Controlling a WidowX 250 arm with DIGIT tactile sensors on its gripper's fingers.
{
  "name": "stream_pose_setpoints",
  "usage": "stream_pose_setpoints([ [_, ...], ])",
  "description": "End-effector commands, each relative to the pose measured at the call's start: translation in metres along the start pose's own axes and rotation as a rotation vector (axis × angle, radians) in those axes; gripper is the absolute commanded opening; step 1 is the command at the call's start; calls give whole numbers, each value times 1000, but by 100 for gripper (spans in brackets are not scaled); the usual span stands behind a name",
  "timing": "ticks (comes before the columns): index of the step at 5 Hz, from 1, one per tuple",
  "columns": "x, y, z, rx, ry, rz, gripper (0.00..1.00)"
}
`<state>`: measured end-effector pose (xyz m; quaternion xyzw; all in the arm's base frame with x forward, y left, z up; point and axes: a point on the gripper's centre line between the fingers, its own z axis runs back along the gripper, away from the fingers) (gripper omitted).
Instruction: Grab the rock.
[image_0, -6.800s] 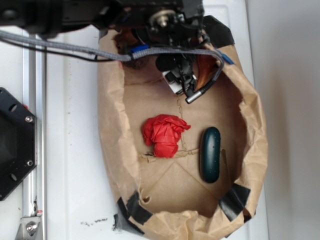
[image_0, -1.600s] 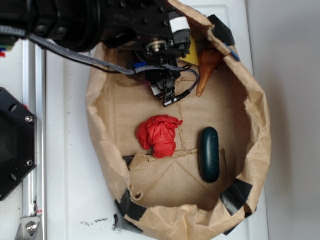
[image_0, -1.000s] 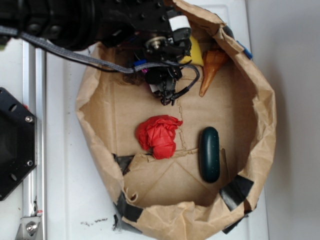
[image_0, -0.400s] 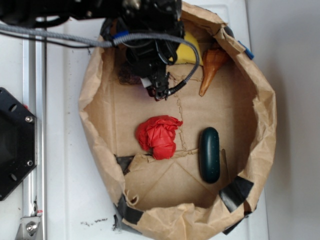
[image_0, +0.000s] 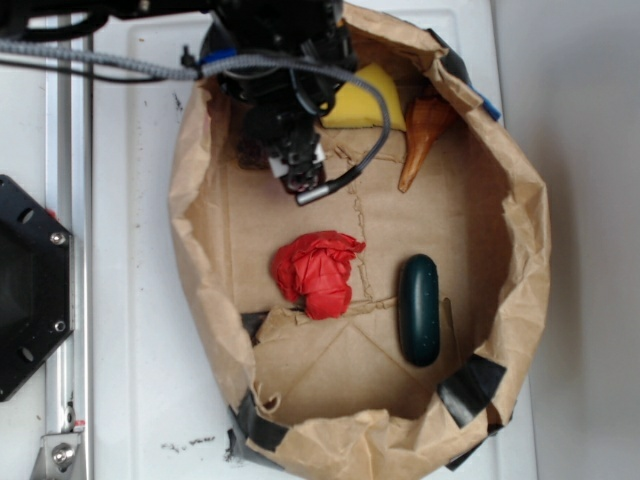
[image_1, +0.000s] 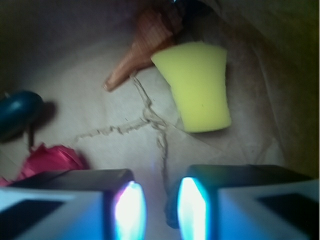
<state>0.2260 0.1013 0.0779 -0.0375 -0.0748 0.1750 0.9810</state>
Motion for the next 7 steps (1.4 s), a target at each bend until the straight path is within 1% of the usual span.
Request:
stream_pose_setpoints([
  [1,-2,33,-9,138,-43,-127,100],
  [2,-5,35,-9,160,0,-154,100],
  [4,-8,43,-19,211,34,-193,100],
  [5,-8,41,-24,253,3,-201,100],
  [6,-8,35,-23,221,11,-195,100],
  [7,-7,27,-30,215,22,-199,100],
])
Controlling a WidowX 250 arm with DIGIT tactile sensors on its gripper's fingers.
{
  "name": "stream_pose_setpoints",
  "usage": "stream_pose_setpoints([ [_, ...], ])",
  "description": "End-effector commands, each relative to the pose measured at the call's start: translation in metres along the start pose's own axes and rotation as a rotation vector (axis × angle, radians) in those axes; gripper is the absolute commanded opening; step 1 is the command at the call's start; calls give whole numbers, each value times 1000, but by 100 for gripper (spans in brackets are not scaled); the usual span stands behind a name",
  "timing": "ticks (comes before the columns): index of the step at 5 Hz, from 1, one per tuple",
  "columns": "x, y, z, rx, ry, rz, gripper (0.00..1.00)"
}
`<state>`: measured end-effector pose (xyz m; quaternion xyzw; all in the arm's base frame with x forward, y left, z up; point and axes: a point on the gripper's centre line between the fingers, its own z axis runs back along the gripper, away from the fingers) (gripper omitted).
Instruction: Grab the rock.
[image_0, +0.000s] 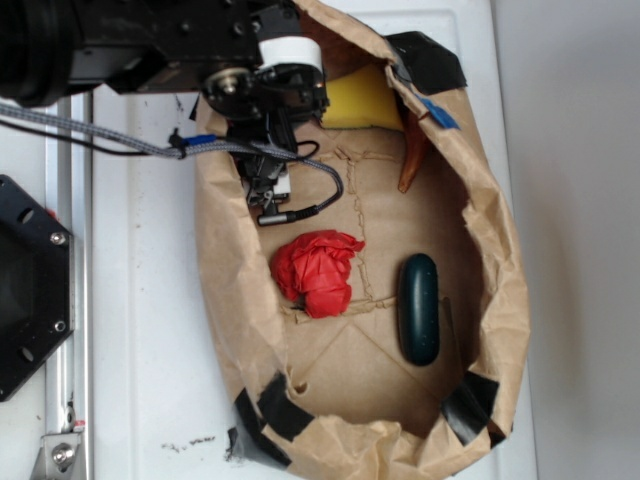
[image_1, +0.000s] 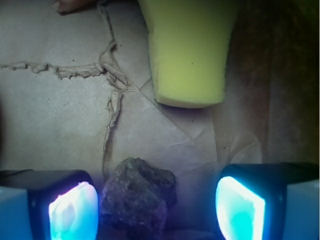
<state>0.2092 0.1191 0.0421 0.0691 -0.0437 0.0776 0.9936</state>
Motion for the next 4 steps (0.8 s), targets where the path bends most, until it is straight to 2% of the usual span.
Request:
stream_pose_setpoints([
  [1,6,-4,-2,20,-2,17,100],
  [2,6,-2,0,15,-20,44,0],
  [4,9,1,1,14,-29,70,0],
])
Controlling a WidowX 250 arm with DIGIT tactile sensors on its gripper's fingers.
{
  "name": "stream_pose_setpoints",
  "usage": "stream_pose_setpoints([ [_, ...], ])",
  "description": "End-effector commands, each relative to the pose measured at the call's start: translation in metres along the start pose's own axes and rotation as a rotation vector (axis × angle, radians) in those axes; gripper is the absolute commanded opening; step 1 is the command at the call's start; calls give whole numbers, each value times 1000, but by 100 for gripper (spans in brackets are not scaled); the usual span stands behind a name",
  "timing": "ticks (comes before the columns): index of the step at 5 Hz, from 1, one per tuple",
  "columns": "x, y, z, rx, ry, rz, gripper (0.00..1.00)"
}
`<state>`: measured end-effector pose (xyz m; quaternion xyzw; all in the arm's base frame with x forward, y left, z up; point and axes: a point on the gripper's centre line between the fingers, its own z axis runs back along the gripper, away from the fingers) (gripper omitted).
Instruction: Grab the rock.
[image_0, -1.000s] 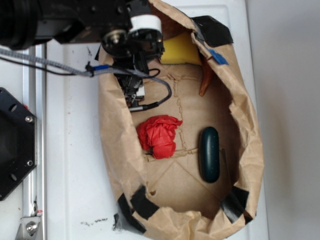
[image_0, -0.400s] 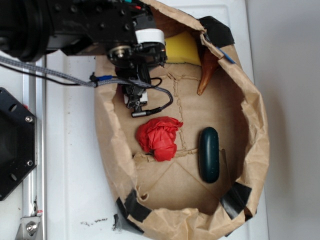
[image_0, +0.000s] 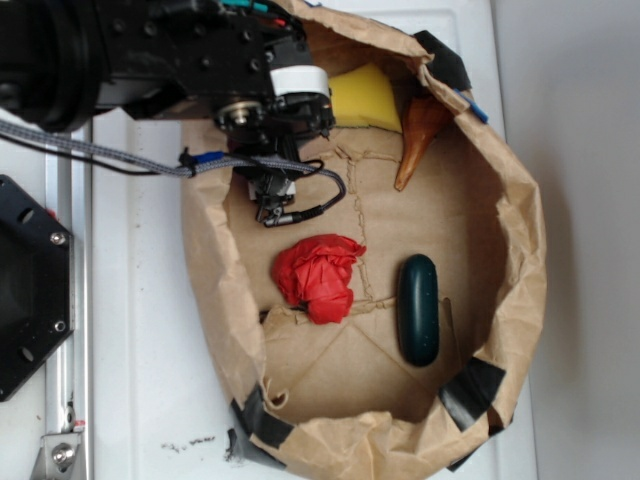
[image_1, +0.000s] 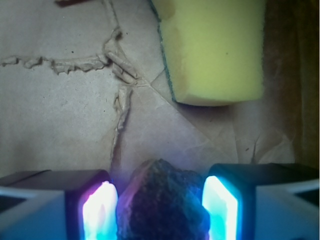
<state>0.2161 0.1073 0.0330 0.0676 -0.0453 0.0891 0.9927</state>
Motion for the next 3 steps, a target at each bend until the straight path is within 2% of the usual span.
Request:
stream_pose_setpoints([
  [1,10,17,13,11,-24,66,0],
  [2,18,8,47,-68,-23,97,0],
  [3,27,-12,98,-172,44,150,0],
])
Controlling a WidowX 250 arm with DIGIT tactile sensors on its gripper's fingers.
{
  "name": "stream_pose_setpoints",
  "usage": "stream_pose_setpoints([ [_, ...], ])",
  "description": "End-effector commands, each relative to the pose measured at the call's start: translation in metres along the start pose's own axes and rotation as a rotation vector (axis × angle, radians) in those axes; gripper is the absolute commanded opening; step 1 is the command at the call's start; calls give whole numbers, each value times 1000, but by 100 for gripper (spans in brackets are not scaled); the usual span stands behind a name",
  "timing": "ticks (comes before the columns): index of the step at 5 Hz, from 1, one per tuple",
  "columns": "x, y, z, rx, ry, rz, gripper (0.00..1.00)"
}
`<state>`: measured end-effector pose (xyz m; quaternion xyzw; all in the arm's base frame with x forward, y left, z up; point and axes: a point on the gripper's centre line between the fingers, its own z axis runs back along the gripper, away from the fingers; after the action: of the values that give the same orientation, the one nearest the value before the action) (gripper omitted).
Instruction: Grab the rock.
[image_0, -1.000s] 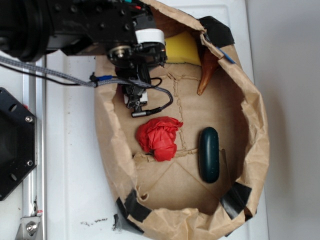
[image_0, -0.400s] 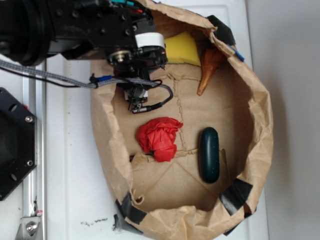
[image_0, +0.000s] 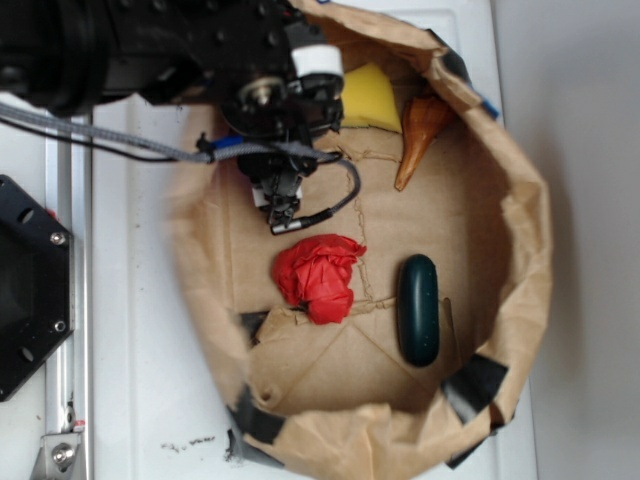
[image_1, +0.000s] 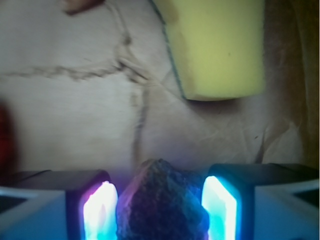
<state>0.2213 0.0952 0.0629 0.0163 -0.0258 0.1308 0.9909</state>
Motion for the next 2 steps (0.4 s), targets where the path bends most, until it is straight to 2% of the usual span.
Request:
stream_pose_setpoints([
  [1,20,-32,118,-176,-48,62,0],
  [2,17,-56,134,-176,-22,-47,0],
])
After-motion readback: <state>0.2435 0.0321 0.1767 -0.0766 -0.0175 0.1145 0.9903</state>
